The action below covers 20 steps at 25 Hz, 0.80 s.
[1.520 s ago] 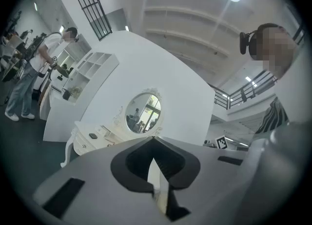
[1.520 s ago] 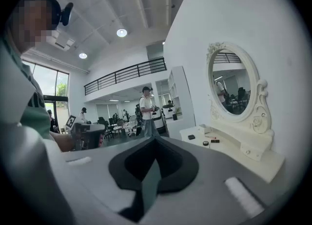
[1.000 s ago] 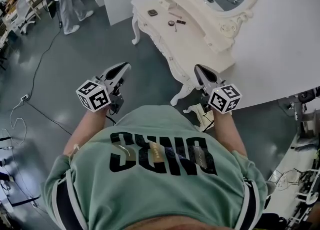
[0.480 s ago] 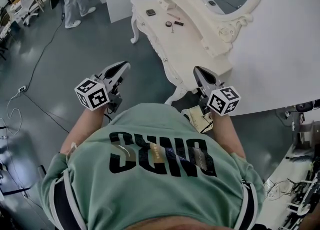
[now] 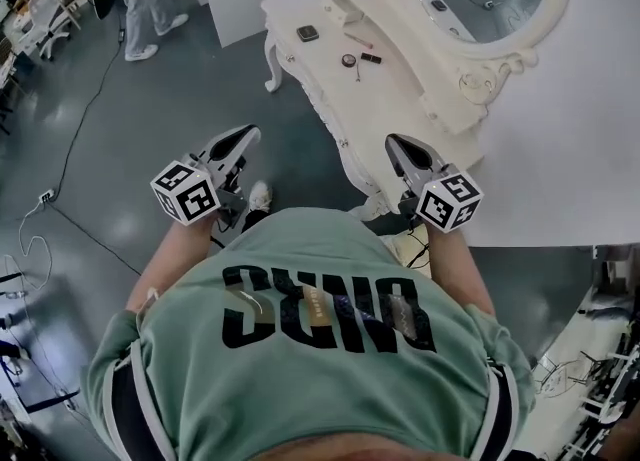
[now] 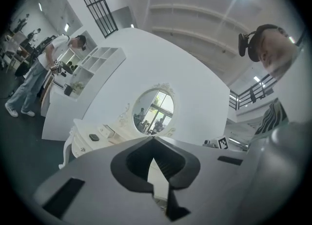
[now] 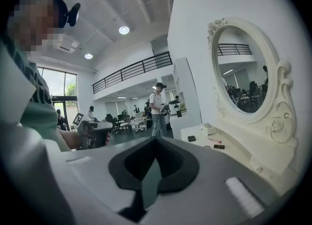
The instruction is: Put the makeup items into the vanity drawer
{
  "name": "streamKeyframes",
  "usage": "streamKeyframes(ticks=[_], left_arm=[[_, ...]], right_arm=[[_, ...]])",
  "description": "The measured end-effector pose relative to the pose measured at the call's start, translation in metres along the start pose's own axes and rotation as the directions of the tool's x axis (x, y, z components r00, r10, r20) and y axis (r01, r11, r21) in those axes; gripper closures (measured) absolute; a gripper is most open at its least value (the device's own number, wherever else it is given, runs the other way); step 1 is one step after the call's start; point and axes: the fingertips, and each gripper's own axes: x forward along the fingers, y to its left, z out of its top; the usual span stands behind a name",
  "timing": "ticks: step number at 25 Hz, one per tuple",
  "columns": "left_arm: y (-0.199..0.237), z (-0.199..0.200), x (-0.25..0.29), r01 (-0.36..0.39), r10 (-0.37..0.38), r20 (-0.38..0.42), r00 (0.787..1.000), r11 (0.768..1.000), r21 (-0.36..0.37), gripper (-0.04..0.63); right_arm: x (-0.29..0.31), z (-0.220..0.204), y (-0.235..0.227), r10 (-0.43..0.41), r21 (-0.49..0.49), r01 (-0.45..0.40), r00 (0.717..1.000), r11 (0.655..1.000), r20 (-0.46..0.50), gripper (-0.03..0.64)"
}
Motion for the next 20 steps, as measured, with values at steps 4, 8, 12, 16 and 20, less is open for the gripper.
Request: streamKeyframes(ticks=[4,8,12,16,20], left_arm=[[0.075,0.036,0.042,0.07,-0.07,-0.044,0.997,0.998,-0.007,0.595],[0.134,0.085,0.079,0.145,-0.144,-0.109,0.984,0.989,0.009,0.595],[0.181,0.12,0.111,0.195,-0.188,-0.162,0.969,0.981,0.024,0.595],[0.208,0.135,0.155,0.228,-0.222,-0.185,0.957,0.974,0.01,0.595],[0.218,0.132,0.199,0.239,-0.233,-0.214,0.949,0.971,0.0,0.595]], right_arm=[[0.072,0.023,-0.03,-0.062,0.003,0.062,0.998,0.998,0.018,0.607],[0.132,0.049,-0.055,-0.143,0.016,0.143,0.989,0.99,0.033,0.607],[0.171,0.073,-0.083,-0.213,0.04,0.212,0.976,0.977,0.044,0.607],[0.187,0.079,-0.119,-0.268,0.059,0.267,0.963,0.962,0.024,0.607],[0.185,0.071,-0.166,-0.312,0.099,0.31,0.95,0.946,0.003,0.607]])
